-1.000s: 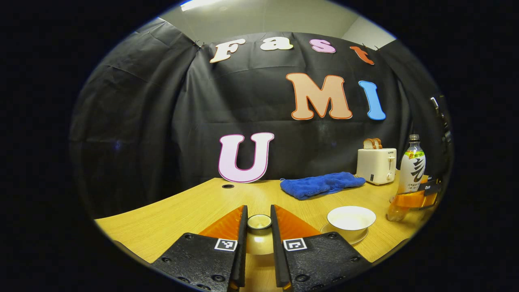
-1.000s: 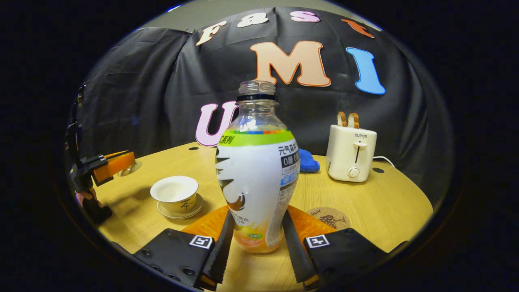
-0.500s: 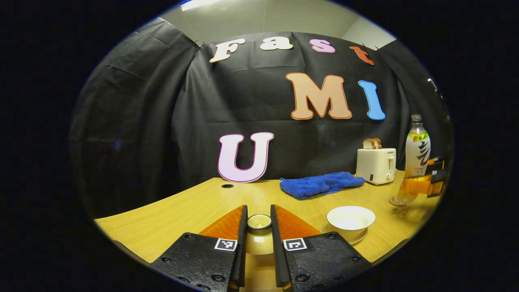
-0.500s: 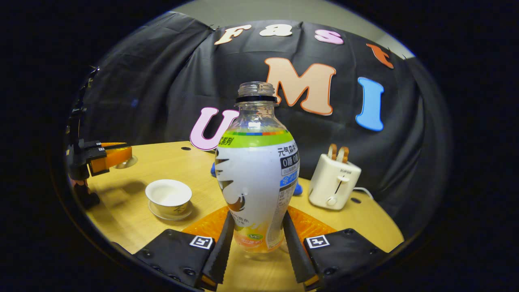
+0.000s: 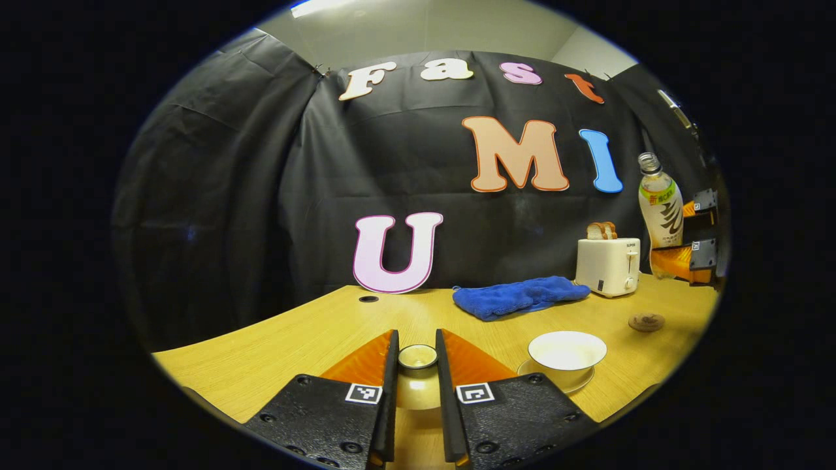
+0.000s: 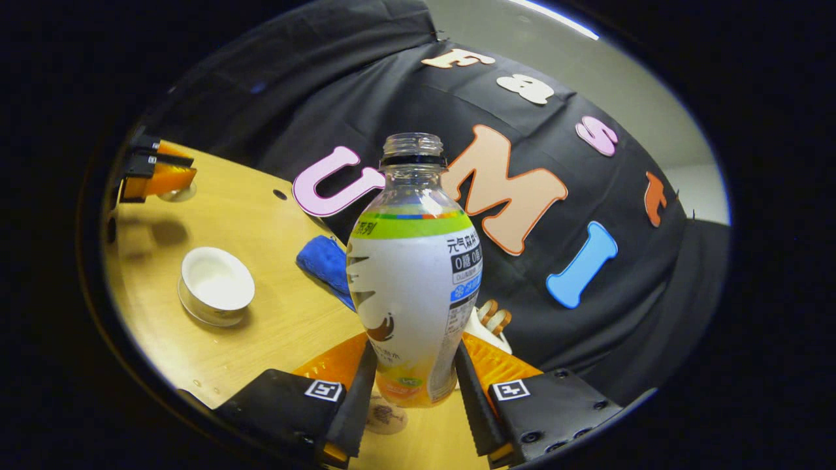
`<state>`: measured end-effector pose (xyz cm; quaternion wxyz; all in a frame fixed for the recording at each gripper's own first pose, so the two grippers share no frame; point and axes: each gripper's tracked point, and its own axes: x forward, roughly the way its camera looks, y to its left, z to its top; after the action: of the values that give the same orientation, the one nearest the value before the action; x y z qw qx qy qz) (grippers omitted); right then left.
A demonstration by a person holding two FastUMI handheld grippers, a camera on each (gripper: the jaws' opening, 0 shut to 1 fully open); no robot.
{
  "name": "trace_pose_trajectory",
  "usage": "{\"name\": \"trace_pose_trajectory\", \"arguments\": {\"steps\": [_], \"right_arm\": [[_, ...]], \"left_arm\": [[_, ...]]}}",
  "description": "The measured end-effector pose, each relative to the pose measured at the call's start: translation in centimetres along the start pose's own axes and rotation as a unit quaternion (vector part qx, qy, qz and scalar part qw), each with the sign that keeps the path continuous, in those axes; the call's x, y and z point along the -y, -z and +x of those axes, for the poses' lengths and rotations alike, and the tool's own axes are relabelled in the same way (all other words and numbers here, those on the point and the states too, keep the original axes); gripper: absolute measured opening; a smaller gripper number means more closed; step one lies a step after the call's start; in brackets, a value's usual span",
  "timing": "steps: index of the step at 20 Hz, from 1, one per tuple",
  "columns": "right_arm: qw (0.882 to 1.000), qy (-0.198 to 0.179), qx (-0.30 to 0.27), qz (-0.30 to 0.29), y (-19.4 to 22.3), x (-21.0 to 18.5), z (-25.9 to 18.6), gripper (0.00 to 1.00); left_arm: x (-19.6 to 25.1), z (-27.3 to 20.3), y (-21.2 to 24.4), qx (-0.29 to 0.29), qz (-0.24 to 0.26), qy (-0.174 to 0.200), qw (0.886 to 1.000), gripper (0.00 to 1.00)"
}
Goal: Open the teacup lid with one hand, grasp the water bottle and pour water into the teacup with the other hand; after pouring, place the water bottle on the coaster and then close the teacup lid.
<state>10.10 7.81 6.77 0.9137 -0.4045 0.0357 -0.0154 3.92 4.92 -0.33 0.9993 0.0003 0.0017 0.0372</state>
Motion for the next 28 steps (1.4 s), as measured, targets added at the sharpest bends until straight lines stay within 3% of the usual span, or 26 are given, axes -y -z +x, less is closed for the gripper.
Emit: {"name": "trace_pose_trajectory", "arguments": {"steps": [4, 9, 15, 18, 28], "right_arm": [[0.996, 0.007, 0.005, -0.084, -0.5, -1.7, -0.1, 0.67], [0.98, 0.001, 0.005, -0.201, 0.4, -5.1, 0.7, 0.67], [0.951, 0.008, 0.002, -0.308, 2.3, -6.9, 0.9, 0.67], [0.928, 0.037, 0.007, -0.372, 2.5, -6.5, 1.2, 0.67], [0.889, 0.081, 0.025, -0.45, 3.0, -5.3, 1.4, 0.69]], "left_arm": [[-0.2, -0.1, 0.0, -0.001, 0.001, -0.004, 1.0, 0.27], [-0.3, 0.0, 0.0, -0.001, 0.0, -0.005, 1.0, 0.27], [-0.3, 0.0, -0.1, -0.001, 0.0, -0.006, 1.0, 0.27], [-0.3, -0.1, 0.0, -0.001, 0.0, -0.006, 1.0, 0.27], [-0.3, -0.1, 0.0, -0.001, 0.001, -0.006, 1.0, 0.27]]}}
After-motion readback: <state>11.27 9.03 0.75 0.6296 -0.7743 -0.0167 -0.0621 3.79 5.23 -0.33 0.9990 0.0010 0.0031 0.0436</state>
